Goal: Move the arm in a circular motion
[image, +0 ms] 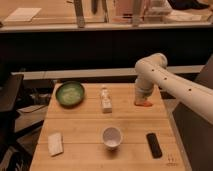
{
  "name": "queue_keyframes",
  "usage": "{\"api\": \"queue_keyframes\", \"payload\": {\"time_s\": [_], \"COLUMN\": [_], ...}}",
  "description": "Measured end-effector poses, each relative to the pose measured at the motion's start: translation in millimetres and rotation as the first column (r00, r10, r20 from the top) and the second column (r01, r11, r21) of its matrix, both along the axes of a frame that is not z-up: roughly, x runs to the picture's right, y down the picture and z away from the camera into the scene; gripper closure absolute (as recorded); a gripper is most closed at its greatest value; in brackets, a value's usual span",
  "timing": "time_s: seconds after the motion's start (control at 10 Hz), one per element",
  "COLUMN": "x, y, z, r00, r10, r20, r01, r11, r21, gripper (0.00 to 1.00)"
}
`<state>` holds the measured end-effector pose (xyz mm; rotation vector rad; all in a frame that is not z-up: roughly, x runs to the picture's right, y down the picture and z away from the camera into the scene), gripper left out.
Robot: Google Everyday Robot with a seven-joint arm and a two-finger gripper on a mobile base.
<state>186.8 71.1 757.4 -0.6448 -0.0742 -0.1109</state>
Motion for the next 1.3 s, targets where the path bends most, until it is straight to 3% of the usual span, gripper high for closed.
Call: {"api": "queue_keyframes", "payload": {"time_s": [1.3], "x": [-28.1], "y": [6.0], "z": [-9.5], "r00": [0.996], "r10": [-0.076], "r20": [0.051], "r01": [0.077], "r11": [0.997], "r21": [-0.011], "gripper": [1.0]}}
